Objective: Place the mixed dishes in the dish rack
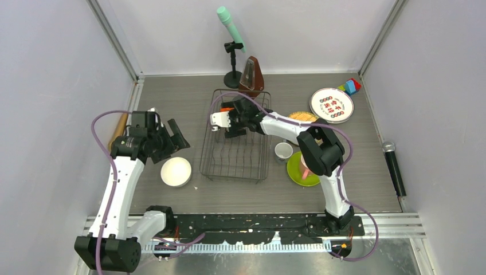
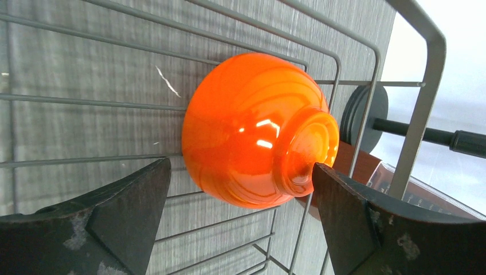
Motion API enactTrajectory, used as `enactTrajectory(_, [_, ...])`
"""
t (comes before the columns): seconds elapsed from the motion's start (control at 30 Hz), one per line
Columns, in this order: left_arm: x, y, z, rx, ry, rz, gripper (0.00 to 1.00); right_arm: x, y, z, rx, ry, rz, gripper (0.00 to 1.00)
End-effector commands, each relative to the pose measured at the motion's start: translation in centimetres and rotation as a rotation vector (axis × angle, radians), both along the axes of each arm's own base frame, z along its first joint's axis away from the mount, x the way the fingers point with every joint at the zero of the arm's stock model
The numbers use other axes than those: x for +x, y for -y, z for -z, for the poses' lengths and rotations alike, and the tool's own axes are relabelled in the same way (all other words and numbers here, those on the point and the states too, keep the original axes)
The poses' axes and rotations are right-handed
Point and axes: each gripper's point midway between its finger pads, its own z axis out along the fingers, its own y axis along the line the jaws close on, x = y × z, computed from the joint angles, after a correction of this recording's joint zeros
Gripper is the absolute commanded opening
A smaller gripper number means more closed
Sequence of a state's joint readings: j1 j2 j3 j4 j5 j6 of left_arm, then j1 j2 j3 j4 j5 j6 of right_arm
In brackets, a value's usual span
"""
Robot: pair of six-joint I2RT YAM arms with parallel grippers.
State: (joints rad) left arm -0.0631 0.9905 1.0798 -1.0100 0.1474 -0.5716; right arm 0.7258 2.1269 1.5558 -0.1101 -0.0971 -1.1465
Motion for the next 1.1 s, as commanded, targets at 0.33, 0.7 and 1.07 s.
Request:
enactTrajectory(0.33, [0.3, -1.8, 3.4, 0.018, -0.053, -0.203, 0.84, -3.6, 0.3, -9.0, 0.212, -0.084, -0.063, 1.00])
enactTrajectory(0.7, [2.0, -2.6, 7.8, 0.032, -0.125, -0.354, 0.79, -4.4, 1.5, -15.8, 0.491, -0.096, 0.065, 1.00])
enactTrajectory(1.07, [4.1, -2.7, 11.6, 0.062, -0.234, -0.487, 0.74, -5.0, 2.6, -24.6, 0.908, -0.196, 0.161, 1.00])
